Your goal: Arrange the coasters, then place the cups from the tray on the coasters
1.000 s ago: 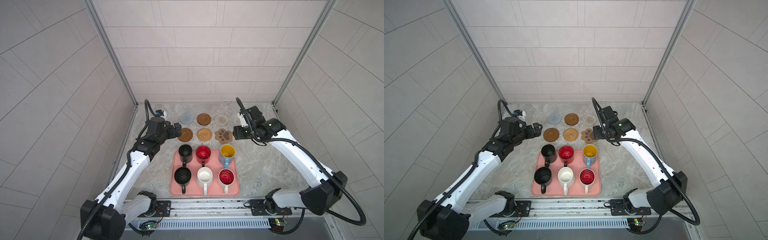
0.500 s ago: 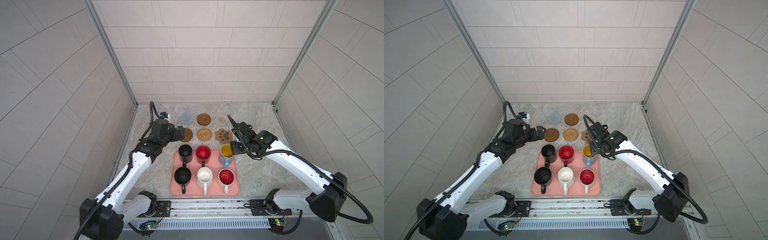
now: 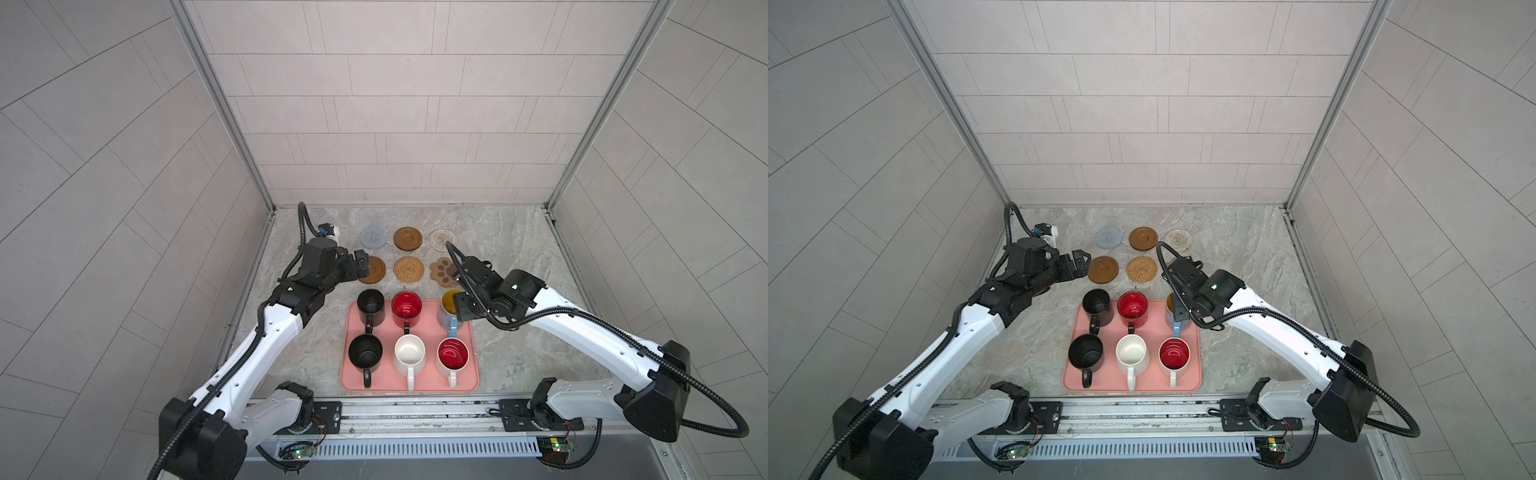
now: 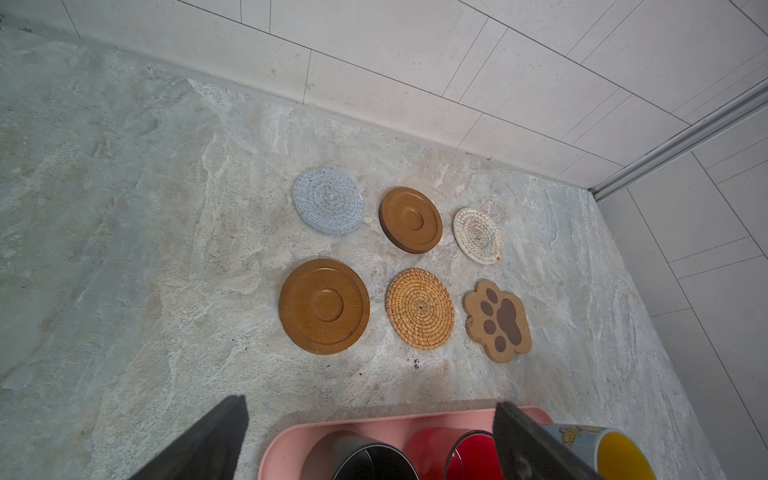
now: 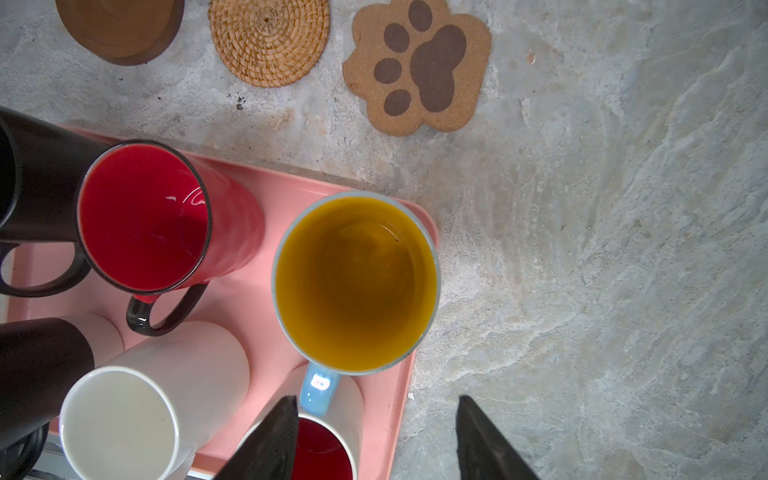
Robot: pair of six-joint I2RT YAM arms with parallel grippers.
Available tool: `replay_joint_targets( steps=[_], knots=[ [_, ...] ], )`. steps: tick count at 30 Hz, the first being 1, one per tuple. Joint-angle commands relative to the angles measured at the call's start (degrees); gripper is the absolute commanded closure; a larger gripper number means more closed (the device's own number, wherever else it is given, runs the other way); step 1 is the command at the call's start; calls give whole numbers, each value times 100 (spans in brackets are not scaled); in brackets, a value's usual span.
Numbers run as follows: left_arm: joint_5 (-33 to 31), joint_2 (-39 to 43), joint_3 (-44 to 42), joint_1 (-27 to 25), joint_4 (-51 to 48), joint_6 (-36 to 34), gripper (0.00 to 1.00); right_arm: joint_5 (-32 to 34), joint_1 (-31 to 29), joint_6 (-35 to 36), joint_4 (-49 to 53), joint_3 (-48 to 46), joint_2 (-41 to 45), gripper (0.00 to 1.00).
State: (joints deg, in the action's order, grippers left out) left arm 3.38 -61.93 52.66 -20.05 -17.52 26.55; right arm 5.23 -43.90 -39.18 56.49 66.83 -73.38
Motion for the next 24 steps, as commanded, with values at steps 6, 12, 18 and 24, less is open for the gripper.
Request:
replay_joint_targets(
  steps=[6, 12, 18, 24],
  knots=[
    [-106, 308, 46, -52, -690, 375, 0, -225, -235, -598, 273, 56, 4, 37],
    [-31, 666, -92, -105, -789, 404, 0, -198, -347, -713, 326, -75, -14, 37],
    [-36, 905, -264, -112, -689, 421, 0, -255, -422, -855, 144, -350, -39, 37],
    [-196, 1054, -429, -109, -395, 536, 0, -447, -453, -1072, -179, -624, -61, 37]
  ],
)
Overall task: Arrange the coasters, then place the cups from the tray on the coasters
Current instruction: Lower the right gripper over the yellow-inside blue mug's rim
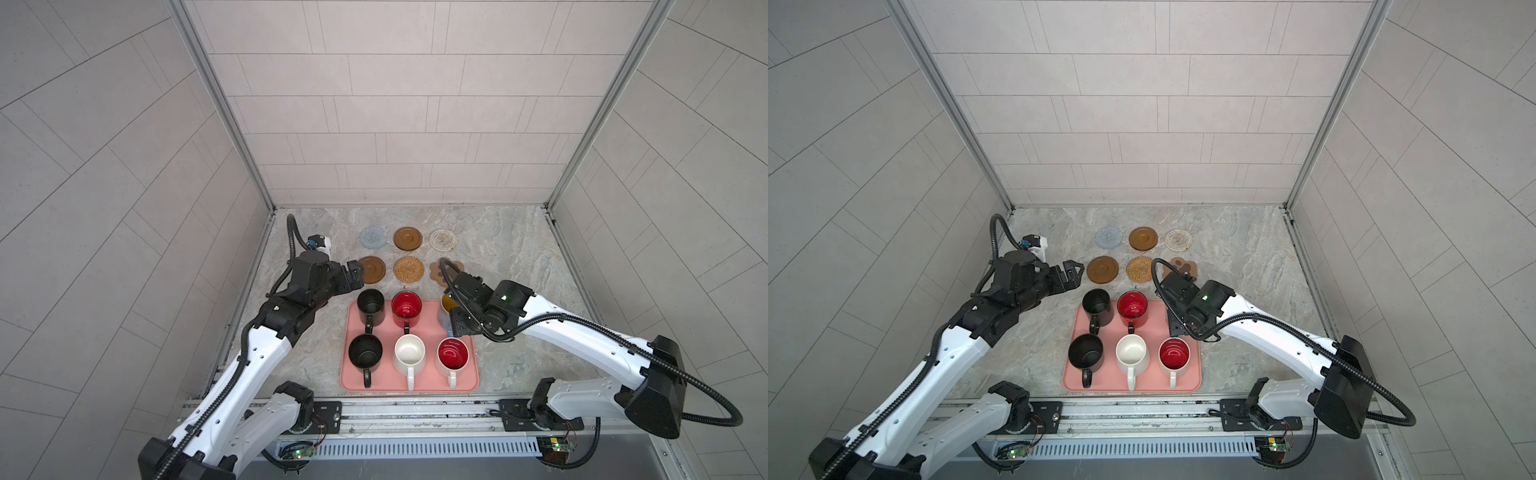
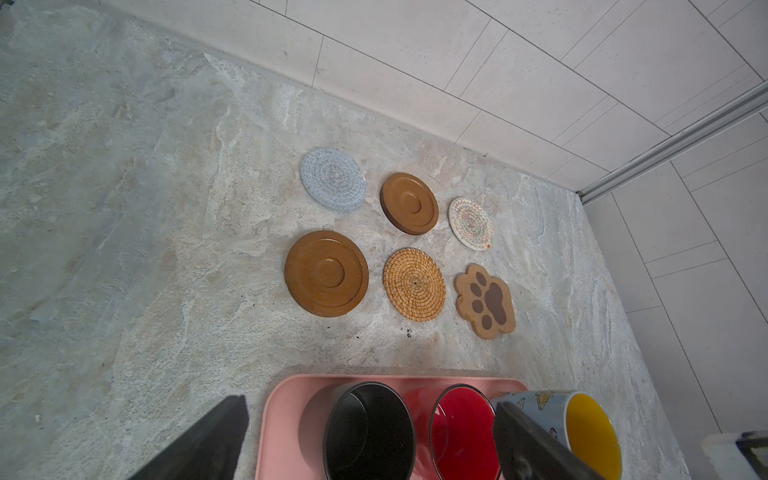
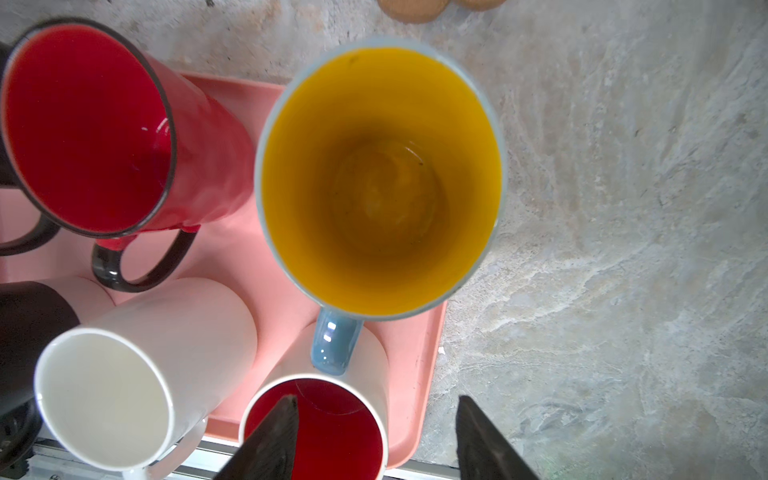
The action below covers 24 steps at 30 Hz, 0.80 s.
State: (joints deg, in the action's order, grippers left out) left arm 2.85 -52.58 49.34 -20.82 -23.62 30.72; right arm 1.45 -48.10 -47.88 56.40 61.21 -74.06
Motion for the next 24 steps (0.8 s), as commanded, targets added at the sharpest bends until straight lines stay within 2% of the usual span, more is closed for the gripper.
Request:
replay_joint_targets(
  steps=[1, 4, 10, 24],
  knots=[
    [-136, 120, -139, -34, 272, 129, 0, -166, -34, -227, -318, -102, 29, 37],
    [-112, 46, -145, -41, 304, 145, 0, -255, -51, -330, -593, -163, 51, 37],
    [-172, -58, -249, -36, 549, 278, 0, 8, -55, -460, -554, -210, -195, 37],
    [-109, 1, -332, -35, 762, 303, 0, 575, -46, -516, -114, 60, -757, 38]
  ],
)
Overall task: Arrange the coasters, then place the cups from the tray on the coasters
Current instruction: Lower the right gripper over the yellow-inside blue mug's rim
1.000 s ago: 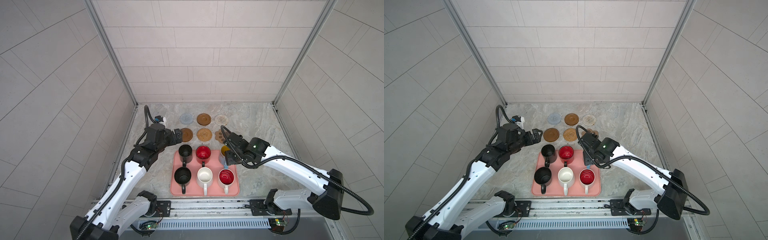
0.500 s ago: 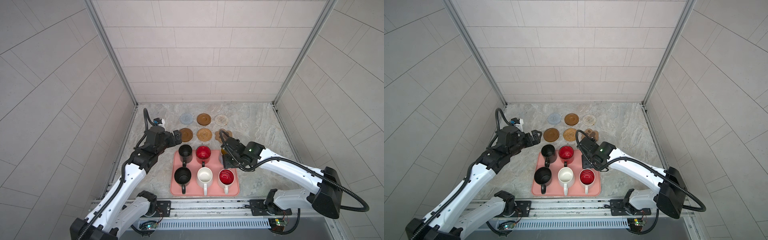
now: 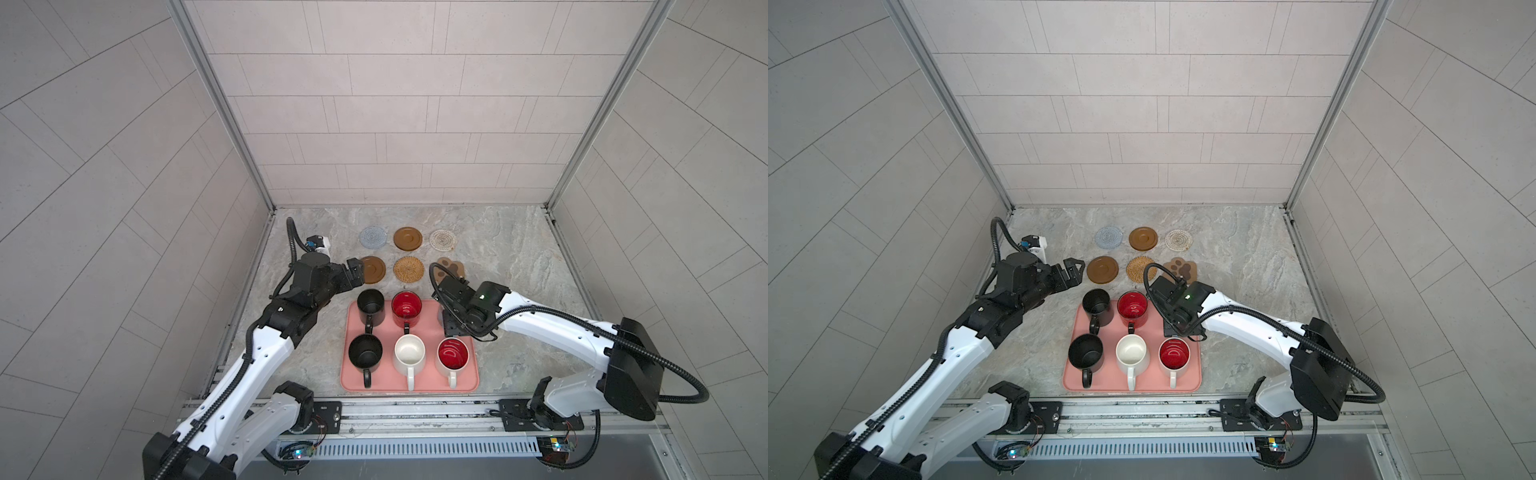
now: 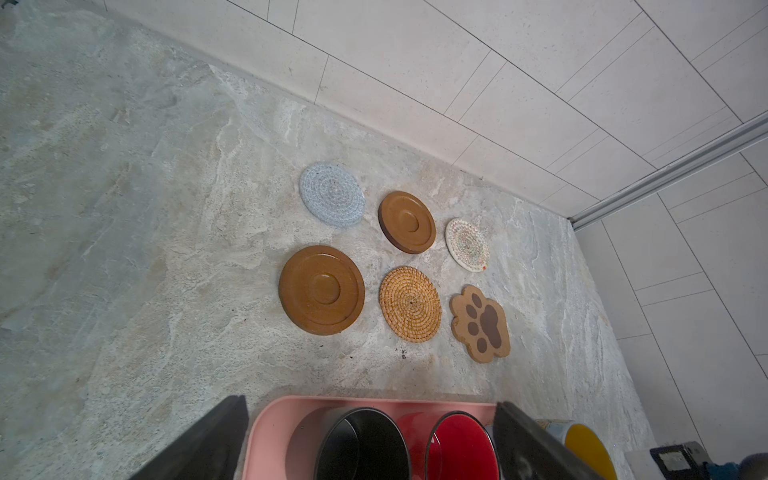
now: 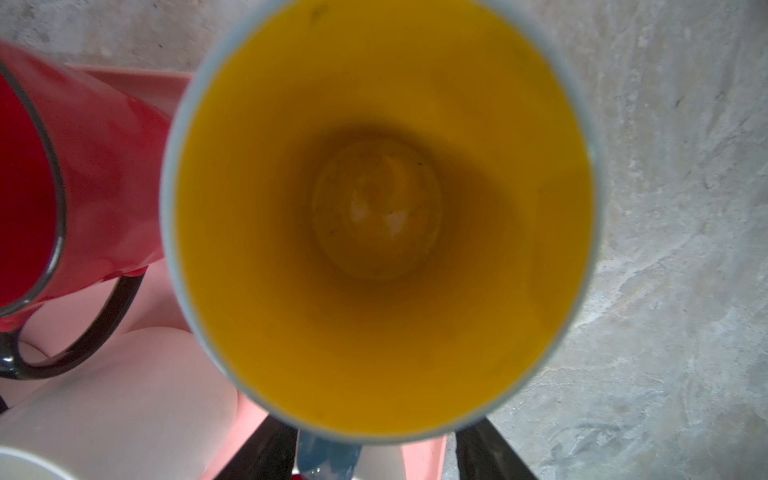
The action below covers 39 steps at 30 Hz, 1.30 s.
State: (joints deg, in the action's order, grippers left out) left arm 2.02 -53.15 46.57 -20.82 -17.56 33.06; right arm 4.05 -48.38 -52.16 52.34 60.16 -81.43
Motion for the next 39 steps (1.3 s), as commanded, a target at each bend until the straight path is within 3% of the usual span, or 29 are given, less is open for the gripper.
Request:
replay_joint_targets(
  steps=[1, 39],
  knots=[
    [-18, 72, -67, -36, 159, 69, 0, 357, -16, -79, 332, 173, -12, 39],
    [-13, 334, -187, -115, 121, 180, 0, 482, 174, 392, -271, -109, -125, 57]
  ],
)
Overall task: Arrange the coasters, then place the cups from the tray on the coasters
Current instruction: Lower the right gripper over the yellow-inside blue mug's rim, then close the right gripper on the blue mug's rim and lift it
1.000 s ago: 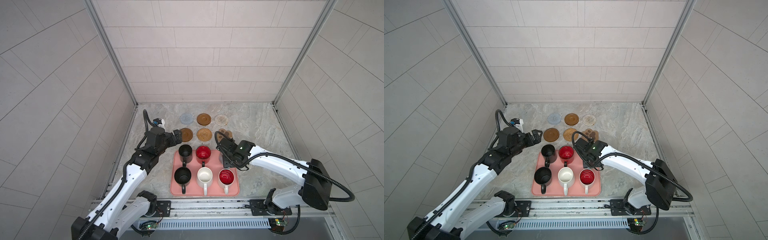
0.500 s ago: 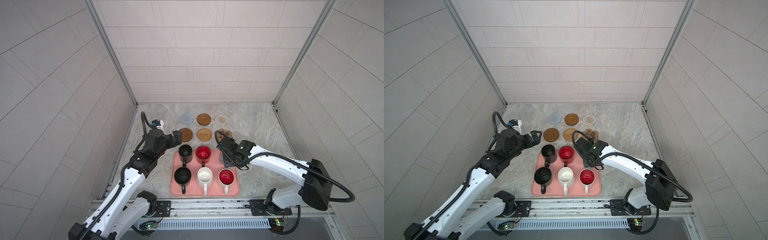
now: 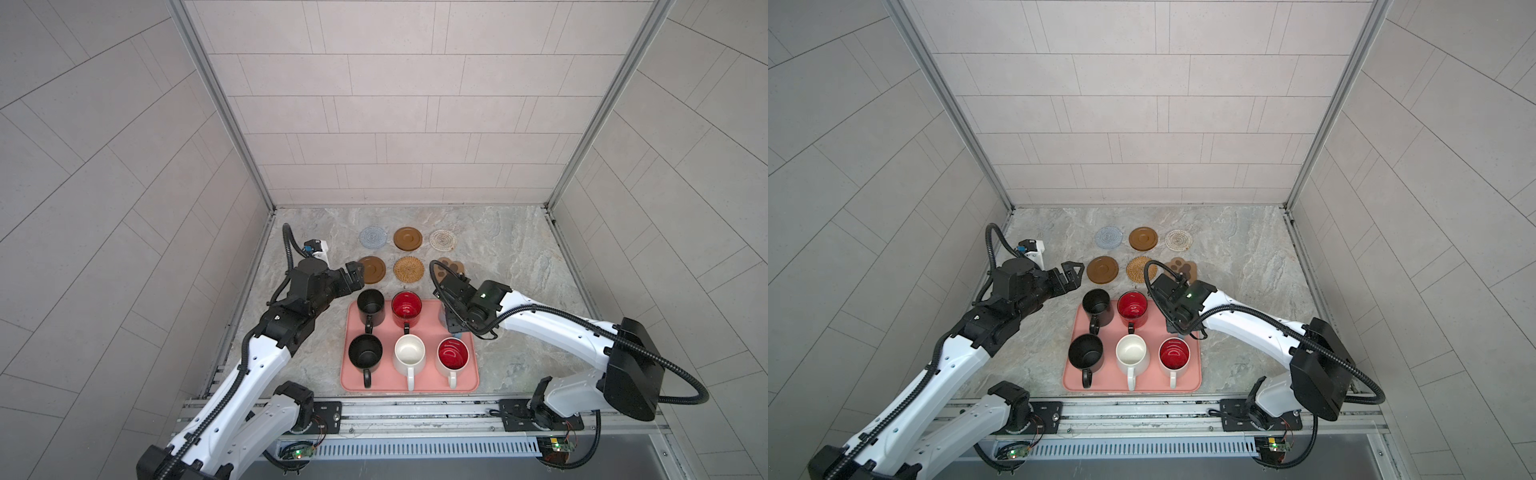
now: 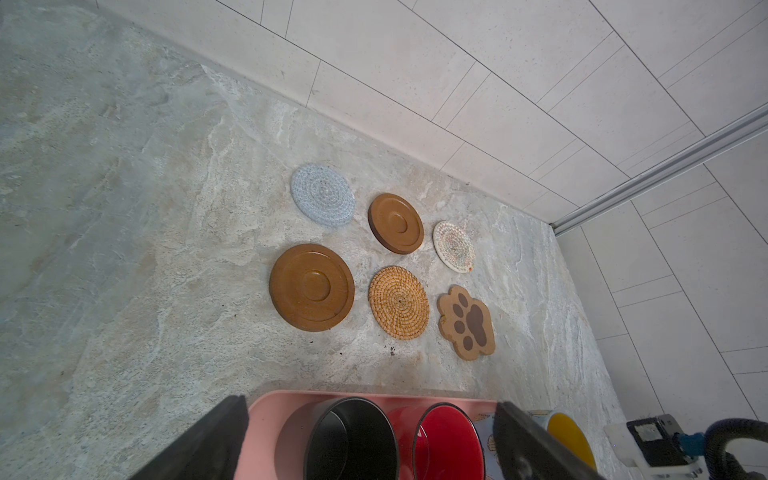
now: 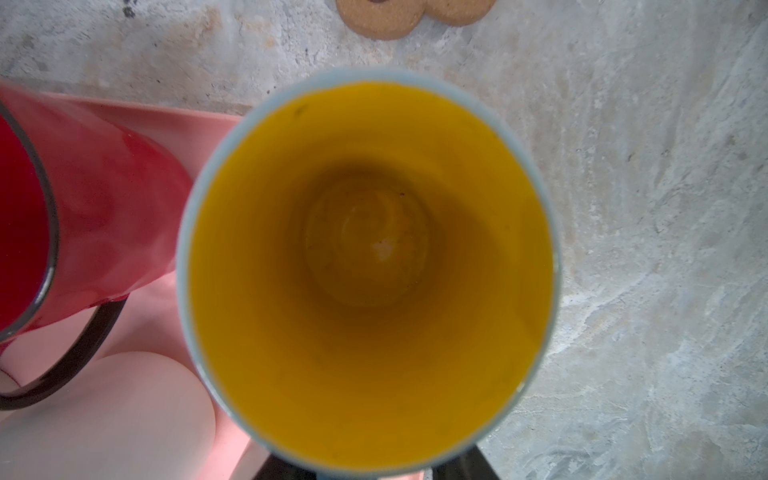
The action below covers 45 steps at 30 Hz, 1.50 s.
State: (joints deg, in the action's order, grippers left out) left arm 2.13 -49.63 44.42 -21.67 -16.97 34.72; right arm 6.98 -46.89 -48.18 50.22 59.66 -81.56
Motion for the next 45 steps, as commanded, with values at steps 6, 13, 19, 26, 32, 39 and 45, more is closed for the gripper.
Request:
replay_joint_targets(
  steps=[6, 13, 19, 26, 32, 39, 45],
  knots=[
    [-16, -64, 73, -48, 60, 2, 0, 259, 40, 28, -142, -86, -162, 60],
    [-11, -30, 68, -63, 62, 8, 0, 321, 65, 124, -424, -205, -150, 63],
    [-15, 31, 29, -65, 57, 26, 0, 368, 108, 234, -672, -361, -143, 67],
    [-83, 169, -55, -74, -17, 48, 0, 541, 123, 360, -878, -533, -71, 73],
    [-107, 237, -101, -74, -43, 61, 0, 664, 145, 515, -1143, -705, 91, 77],
    [-107, 249, -117, -80, -43, 70, 0, 750, 154, 603, -1373, -820, 294, 81],
    [-98, 259, -127, -75, -46, 74, 0, 805, 154, 686, -1495, -827, 349, 83]
  ],
)
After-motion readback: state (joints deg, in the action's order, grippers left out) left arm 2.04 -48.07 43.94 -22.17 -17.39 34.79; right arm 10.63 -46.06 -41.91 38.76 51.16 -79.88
